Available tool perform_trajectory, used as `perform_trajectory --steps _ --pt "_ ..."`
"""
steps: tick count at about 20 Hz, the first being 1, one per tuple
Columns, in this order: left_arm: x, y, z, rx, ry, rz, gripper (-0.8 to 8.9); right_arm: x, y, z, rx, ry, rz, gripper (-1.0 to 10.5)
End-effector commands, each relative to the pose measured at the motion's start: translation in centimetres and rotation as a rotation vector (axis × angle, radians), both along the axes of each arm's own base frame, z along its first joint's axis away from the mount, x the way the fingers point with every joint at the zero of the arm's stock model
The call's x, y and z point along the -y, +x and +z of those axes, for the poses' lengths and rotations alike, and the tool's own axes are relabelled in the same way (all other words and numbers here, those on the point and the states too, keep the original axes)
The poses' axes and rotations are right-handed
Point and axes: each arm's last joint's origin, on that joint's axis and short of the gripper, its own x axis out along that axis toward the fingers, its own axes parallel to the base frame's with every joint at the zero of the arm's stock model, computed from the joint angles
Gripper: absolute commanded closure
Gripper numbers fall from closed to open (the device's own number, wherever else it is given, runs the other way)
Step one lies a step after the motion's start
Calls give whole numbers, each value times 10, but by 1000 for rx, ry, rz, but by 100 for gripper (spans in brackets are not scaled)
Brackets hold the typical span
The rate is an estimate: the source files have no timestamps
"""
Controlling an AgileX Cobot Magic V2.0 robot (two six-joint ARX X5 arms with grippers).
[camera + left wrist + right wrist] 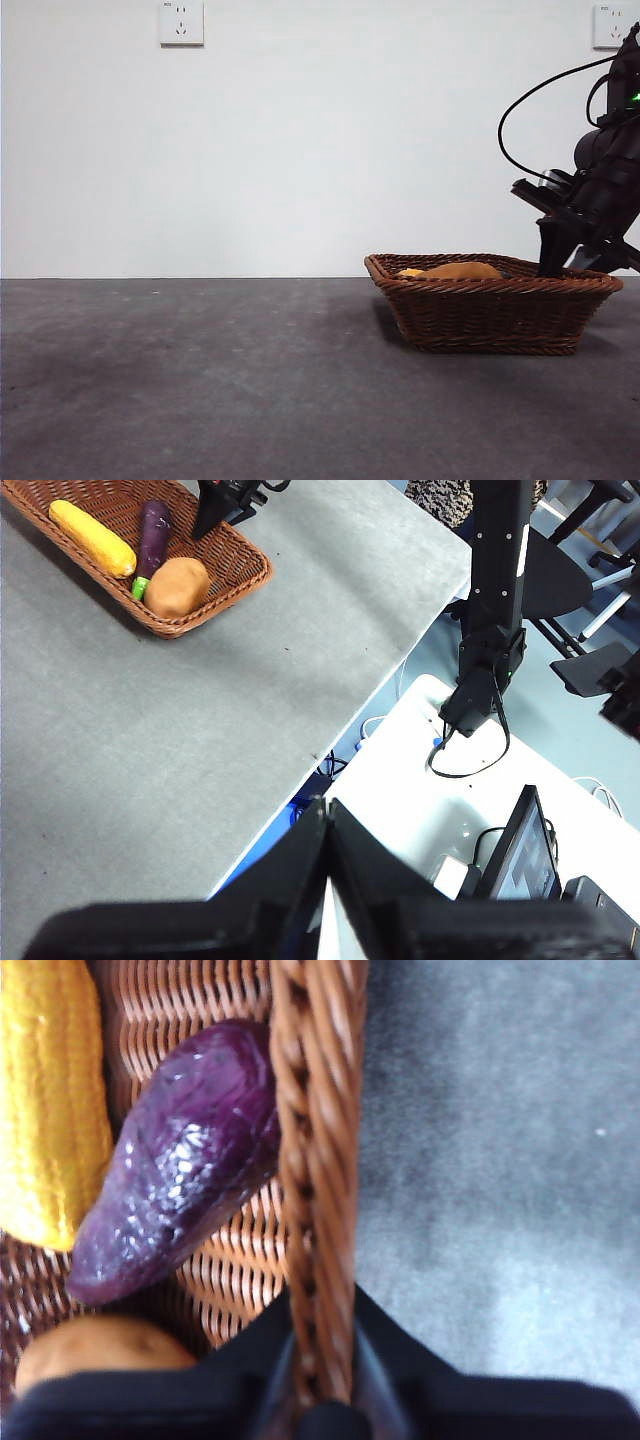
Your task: Help me put the vegetables on the table into the basket
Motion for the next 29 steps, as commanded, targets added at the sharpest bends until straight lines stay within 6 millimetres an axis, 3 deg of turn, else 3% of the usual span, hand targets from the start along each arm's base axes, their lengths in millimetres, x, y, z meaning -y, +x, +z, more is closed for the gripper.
perform_trajectory --steps 1,2,4,7,10,11,12,14,18,20,23,29 --pt "1 0 -2 -8 2 2 814 0 -2 2 -35 -75 -58 207" --pt "1 0 -2 -6 3 1 814 3 -6 15 -12 -130 -73 127" --pt "1 0 -2 1 7 -4 814 9 -18 51 59 -223 -102 129" --pt "0 1 -2 71 49 -16 814 9 -69 138 212 -354 -142 156" --pt "-2 4 -2 124 101 48 814 -2 -145 210 342 -471 -199 552" --pt "-2 4 -2 133 106 40 814 -5 -166 224 375 -478 -206 729" --pt "-2 4 -2 145 112 31 814 -8 -191 240 426 -472 -206 978" --pt "-1 4 -2 147 113 29 814 -15 -236 263 540 -451 -197 955" --pt "0 5 -2 142 117 28 814 -18 -313 286 696 -390 -215 948" --pt "3 8 -3 134 125 27 814 -16 -338 292 765 -378 -234 948" --pt "10 16 -4 110 149 24 814 -13 -357 295 812 -372 -261 948" --pt "35 44 -13 32 231 30 814 -14 -349 294 791 -387 -262 948"
